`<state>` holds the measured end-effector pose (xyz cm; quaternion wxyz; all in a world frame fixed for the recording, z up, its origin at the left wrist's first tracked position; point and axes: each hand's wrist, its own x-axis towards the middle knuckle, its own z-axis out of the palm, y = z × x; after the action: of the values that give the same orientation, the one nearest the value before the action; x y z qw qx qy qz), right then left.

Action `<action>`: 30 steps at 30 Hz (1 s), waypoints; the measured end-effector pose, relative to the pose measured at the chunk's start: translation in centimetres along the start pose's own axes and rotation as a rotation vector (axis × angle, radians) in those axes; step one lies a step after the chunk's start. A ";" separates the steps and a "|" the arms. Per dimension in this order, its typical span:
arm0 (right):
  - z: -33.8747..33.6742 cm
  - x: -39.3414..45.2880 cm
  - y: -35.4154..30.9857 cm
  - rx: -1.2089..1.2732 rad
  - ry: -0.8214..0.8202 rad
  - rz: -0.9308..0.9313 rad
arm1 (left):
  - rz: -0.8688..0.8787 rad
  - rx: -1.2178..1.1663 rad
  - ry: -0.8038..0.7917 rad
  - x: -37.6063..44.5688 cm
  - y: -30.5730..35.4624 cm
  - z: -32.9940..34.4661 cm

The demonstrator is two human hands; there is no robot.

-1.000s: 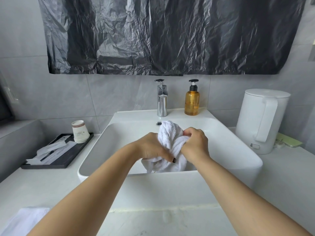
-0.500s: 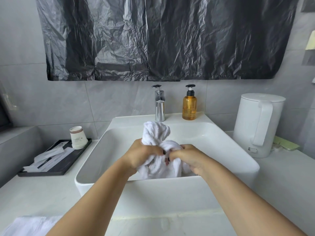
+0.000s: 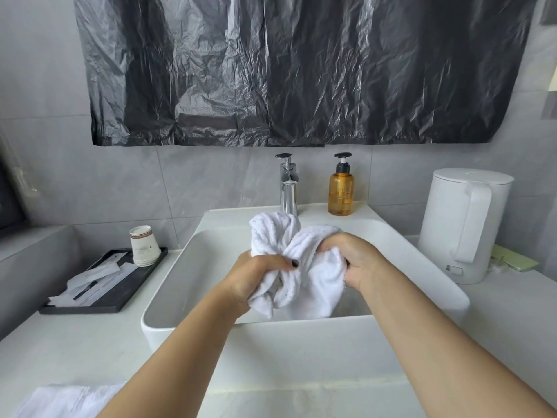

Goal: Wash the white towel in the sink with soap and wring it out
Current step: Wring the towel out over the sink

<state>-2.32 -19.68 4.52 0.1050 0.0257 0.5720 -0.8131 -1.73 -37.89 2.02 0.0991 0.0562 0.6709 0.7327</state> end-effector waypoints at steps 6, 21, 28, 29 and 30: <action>3.0 0.3 -1.3 0.080 -0.028 -0.185 | 0.005 -0.094 -0.170 -0.8 0.4 -0.1; 4.3 1.5 0.4 -0.430 0.193 -0.363 | -0.048 0.362 -0.162 -1.1 0.4 1.7; 4.5 3.6 2.5 -0.370 0.417 -0.331 | -0.177 0.529 -0.028 -0.6 0.1 1.6; 4.5 3.6 2.6 -0.370 0.443 -0.329 | -0.175 0.539 -0.022 -0.5 0.0 1.7; 4.5 3.5 2.6 -0.369 0.466 -0.314 | -0.170 0.549 -0.013 -0.3 -0.1 1.7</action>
<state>-4.90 -25.27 3.07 -0.1525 0.1030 0.7153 -0.6742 -1.01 -36.28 2.07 0.1458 0.0291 0.8457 0.5125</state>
